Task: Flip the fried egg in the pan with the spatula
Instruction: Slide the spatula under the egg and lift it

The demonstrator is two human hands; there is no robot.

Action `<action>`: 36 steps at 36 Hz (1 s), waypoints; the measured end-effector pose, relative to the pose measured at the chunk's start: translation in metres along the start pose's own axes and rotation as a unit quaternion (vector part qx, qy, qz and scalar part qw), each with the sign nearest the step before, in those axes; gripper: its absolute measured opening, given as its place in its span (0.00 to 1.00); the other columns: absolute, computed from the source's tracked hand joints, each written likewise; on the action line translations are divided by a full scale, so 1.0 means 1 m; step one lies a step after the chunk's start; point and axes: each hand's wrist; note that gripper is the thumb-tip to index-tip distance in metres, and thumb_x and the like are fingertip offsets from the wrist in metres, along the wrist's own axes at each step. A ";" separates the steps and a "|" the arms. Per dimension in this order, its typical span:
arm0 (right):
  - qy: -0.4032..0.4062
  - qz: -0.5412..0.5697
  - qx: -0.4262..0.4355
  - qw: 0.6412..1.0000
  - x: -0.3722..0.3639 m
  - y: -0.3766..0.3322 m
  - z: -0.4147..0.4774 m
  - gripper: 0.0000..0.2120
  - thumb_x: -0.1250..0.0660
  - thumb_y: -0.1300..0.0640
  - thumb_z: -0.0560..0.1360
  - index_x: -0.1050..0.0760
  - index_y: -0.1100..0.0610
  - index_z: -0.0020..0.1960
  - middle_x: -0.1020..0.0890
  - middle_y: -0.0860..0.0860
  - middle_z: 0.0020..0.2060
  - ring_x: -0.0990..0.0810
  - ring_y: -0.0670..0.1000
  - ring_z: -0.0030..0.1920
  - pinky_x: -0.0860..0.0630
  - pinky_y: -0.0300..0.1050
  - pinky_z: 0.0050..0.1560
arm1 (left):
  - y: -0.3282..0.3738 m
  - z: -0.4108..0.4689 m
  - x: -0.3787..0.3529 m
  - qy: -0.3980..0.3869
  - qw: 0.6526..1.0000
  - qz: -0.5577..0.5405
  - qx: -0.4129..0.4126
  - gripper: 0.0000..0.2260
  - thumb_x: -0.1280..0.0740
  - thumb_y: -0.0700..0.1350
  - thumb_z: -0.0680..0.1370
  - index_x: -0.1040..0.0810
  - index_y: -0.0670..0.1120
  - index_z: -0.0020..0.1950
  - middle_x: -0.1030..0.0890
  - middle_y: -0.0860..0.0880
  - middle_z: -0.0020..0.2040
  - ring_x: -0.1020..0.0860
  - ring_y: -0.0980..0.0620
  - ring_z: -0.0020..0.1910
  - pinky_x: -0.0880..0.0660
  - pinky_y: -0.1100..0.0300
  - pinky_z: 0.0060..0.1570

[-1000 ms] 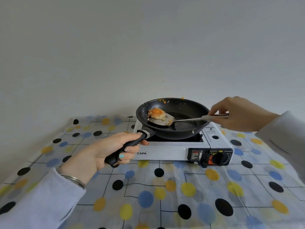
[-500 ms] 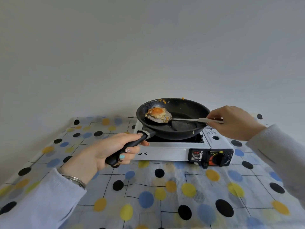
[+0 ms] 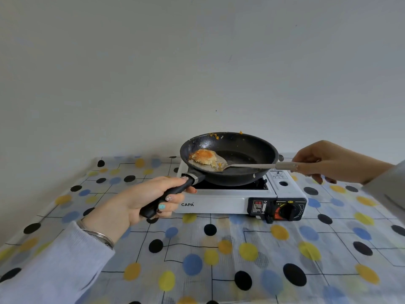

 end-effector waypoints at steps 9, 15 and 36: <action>-0.110 0.095 -0.095 0.985 0.011 -0.002 -0.011 0.11 0.38 0.66 0.77 0.28 0.75 0.43 0.34 0.50 0.23 0.41 0.43 0.18 0.44 0.30 0.17 | 0.000 -0.002 -0.002 0.004 1.000 0.001 -0.002 0.14 0.45 0.47 0.81 0.27 0.37 0.53 0.36 0.52 0.23 0.37 0.59 0.16 0.39 0.67 0.15; -0.166 0.153 -0.117 0.967 0.015 -0.004 -0.010 0.09 0.42 0.68 0.77 0.29 0.72 0.41 0.38 0.63 0.36 0.43 0.45 0.20 0.44 0.32 0.17 | 0.000 -0.002 -0.002 0.001 1.000 -0.002 -0.003 0.14 0.44 0.47 0.80 0.27 0.37 0.54 0.35 0.52 0.22 0.37 0.59 0.15 0.38 0.67 0.15; -0.104 0.372 -0.168 0.907 0.008 0.003 -0.010 0.08 0.45 0.69 0.78 0.27 0.68 0.51 0.29 0.50 0.24 0.41 0.41 0.16 0.43 0.27 0.13 | -0.001 -0.001 -0.002 0.006 1.000 -0.006 -0.005 0.14 0.44 0.47 0.80 0.26 0.37 0.52 0.36 0.52 0.23 0.37 0.59 0.15 0.39 0.67 0.15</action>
Point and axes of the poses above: each hand's wrist, its own z-axis towards the middle knuckle, its own x-axis out of the back of the hand, y = z × x
